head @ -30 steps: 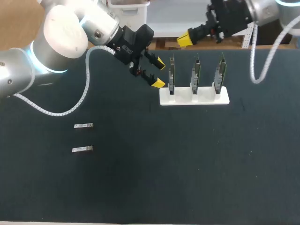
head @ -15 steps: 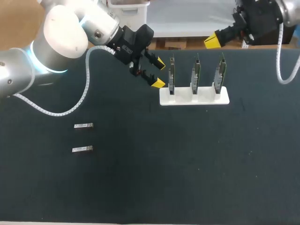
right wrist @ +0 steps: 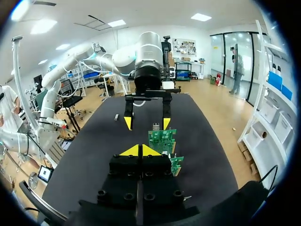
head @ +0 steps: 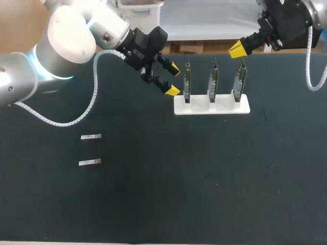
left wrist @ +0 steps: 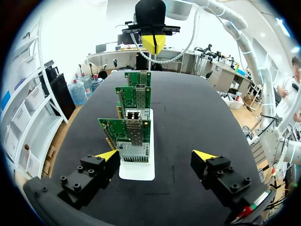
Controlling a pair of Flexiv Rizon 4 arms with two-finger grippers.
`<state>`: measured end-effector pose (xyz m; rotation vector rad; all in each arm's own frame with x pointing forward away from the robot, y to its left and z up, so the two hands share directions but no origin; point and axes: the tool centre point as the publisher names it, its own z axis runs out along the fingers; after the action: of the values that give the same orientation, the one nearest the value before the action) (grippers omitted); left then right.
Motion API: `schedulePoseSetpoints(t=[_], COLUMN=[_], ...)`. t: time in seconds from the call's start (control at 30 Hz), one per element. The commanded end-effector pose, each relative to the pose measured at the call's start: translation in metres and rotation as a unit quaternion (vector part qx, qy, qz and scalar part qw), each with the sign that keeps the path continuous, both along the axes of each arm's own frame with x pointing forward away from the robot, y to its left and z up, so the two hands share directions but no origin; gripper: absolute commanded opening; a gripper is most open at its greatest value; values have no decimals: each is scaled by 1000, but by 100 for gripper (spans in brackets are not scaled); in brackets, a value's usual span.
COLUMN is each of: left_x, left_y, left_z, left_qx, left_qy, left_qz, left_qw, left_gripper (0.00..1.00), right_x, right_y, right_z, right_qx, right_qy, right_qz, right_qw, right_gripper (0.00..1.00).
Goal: Pick up the optical module with the left hand, and insert it into the network port with the right hand.
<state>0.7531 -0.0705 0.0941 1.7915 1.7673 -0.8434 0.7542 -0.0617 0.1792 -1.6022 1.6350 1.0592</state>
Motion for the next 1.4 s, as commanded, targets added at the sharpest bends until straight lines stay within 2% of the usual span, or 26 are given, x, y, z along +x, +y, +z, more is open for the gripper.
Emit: schedulePoseSetpoints(t=[0.03, 0.77, 1.4], left_x=[1, 1, 1], left_y=[0, 0, 0], left_z=[0, 0, 0], left_qx=[1, 1, 1], left_qy=[0, 0, 0], left_qz=[0, 0, 0], left_qw=[1000, 1000, 1000], left_gripper=[100, 100, 100], right_x=[6, 14, 19], right_y=[-3, 2, 2], right_z=[-4, -22, -28], right_qx=[0, -39, -40], right_qy=[8, 15, 24], right_qz=[7, 15, 8], right_qw=[1000, 999, 999], right_gripper=[0, 0, 0])
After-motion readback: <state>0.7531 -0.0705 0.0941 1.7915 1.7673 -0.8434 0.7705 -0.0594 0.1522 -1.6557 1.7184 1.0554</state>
